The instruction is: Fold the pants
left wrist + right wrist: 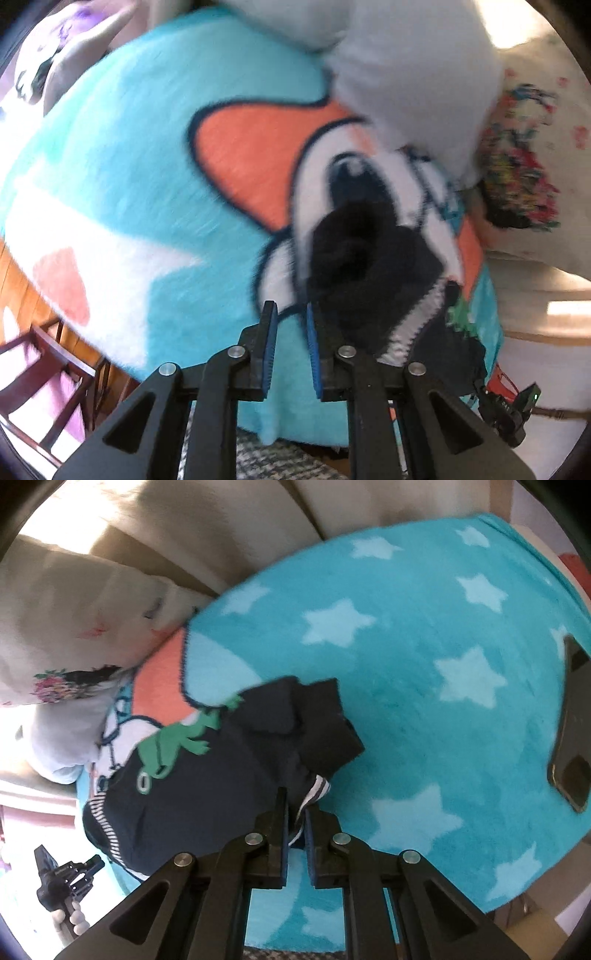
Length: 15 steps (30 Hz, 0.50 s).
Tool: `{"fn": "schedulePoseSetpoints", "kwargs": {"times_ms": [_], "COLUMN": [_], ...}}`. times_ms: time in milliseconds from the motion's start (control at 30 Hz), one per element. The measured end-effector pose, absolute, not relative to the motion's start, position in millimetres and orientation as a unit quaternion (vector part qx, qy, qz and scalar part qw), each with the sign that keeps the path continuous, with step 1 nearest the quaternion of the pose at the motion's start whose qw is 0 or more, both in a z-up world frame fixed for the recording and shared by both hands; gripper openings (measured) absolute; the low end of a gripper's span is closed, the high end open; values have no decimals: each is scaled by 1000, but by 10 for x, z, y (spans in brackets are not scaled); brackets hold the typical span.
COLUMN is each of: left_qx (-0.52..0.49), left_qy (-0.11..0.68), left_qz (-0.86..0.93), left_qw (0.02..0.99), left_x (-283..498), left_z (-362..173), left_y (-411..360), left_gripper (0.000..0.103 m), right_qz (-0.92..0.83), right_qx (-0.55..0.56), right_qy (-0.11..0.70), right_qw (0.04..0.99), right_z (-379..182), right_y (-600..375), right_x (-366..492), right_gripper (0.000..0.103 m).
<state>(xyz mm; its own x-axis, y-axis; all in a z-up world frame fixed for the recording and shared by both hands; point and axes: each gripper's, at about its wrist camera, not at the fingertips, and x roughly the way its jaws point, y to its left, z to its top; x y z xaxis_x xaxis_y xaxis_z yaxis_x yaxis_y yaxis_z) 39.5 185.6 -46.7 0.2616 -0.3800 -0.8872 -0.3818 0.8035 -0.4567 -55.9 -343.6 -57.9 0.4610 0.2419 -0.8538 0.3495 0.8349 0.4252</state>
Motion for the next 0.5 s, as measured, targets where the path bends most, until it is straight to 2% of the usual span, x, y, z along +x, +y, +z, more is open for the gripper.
{"fn": "schedulePoseSetpoints", "kwargs": {"times_ms": [67, 133, 233, 267, 300, 333, 433, 500], "left_qx": [-284, -238, -173, -149, -122, -116, -146, -201], "left_qy": [592, 584, 582, 589, 600, 609, 624, 624], "left_qz": [-22, -30, -40, -46, -47, -53, -79, -96], "left_qw": [754, 775, 794, 793, 789, 783, 764, 748], "left_x": [489, 587, 726, 770, 794, 783, 771, 829], "left_z": [-355, -315, -360, -386, -423, -460, -404, -304], "left_y": [1697, 1535, 1330, 1261, 1191, 1195, 1252, 1355], "left_gripper": [22, 45, 46, 44, 18, 3, 3, 3], "right_qz": [-26, -22, -15, -13, -12, -10, 1, 11], "right_qx": [281, 279, 287, 289, 290, 291, 301, 316], "right_qy": [513, 513, 514, 514, 514, 514, 506, 497], "right_qw": [811, 812, 808, 808, 807, 807, 808, 808], "right_z": [-518, -486, -507, -514, -514, -514, -466, -405], "right_y": [-3418, -3407, -3390, -3384, -3382, -3388, -3402, -3433], "right_x": [-521, -488, -475, -468, -468, -468, -483, -474], "right_gripper": [8, 8, 8, 9, 8, 8, 7, 7]}}
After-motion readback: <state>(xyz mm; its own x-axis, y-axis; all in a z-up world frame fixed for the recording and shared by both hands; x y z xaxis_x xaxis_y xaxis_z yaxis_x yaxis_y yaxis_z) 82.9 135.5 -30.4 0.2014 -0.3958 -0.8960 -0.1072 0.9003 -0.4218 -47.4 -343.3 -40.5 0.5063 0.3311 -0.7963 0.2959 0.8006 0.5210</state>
